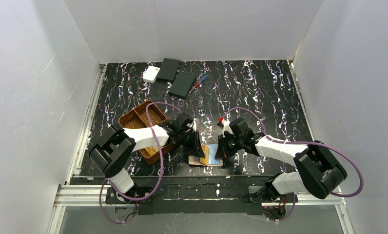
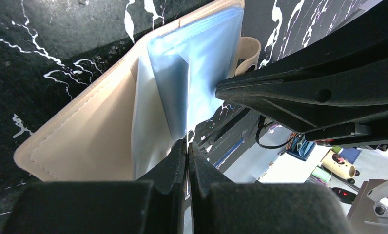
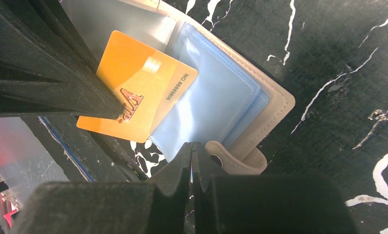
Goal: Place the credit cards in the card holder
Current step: Insert the credit card into the card holder.
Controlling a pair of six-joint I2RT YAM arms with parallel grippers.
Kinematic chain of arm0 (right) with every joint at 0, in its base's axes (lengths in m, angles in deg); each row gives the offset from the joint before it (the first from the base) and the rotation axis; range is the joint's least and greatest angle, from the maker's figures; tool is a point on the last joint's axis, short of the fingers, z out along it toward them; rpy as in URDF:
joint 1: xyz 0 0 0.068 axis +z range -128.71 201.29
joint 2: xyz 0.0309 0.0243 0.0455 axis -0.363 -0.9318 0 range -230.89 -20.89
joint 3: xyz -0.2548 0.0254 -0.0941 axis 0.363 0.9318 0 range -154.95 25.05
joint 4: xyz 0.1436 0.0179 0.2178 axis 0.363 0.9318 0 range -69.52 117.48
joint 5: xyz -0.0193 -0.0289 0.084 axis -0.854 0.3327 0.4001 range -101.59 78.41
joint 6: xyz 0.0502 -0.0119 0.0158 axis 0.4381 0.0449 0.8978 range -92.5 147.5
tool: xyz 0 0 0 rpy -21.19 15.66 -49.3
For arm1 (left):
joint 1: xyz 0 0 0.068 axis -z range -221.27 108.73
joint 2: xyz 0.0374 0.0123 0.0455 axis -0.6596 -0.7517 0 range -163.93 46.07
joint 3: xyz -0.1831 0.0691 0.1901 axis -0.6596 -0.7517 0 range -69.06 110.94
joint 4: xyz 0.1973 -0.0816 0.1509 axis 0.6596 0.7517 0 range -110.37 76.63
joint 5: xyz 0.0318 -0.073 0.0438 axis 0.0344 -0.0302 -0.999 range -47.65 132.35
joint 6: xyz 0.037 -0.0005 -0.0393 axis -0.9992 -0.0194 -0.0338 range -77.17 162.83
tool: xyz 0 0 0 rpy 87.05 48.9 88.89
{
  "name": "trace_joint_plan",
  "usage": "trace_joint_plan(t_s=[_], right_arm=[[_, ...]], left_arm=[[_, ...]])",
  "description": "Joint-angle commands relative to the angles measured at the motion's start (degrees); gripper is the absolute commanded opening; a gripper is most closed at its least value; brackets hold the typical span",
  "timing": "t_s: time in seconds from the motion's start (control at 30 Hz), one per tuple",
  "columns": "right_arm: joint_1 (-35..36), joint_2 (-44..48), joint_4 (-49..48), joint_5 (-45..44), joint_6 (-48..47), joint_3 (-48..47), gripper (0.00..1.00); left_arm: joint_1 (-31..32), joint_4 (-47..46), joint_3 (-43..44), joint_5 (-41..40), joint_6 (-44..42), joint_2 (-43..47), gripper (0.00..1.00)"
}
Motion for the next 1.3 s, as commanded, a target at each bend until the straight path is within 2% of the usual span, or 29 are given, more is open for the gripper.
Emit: trace_joint_plan(t_s=[0.0, 0.43, 0.8, 0.93, 1.17, 1.27], right_arm=[[-0.09, 0.46, 0.29, -1.25, -0.73, -0.59, 0.10], [-0.05, 0.57, 0.10, -1.11, -0.57, -0.33, 0.10], [-0.13, 0.43, 0.52, -0.99, -0.47, -0.93, 0.10], [-0.09, 1.52, 3.86, -3.16, 0.29, -3.60, 0.16], [-0.12, 6.70, 12.36, -10.85, 3.47, -7.54, 0.38], [-0.14, 7.24, 13.57, -13.18, 5.15, -7.02, 0.43]], left_arm=[[-0.56, 0.85, 1.33, 0.13, -1.05, 0.50, 0.00], [-1.43, -1.74, -0.49, -6.45, 0.05, 1.63, 0.00], [-1.36, -4.90, -1.13, -2.98, 0.04, 0.51, 0.00], [-1.36, -3.91, -0.30, -0.77, -2.46, -0.75, 0.00], [-1.36, 0.42, 1.74, 0.29, -5.48, -2.18, 0.00], [-1.37, 0.50, 1.99, 0.03, -5.39, -2.12, 0.00]])
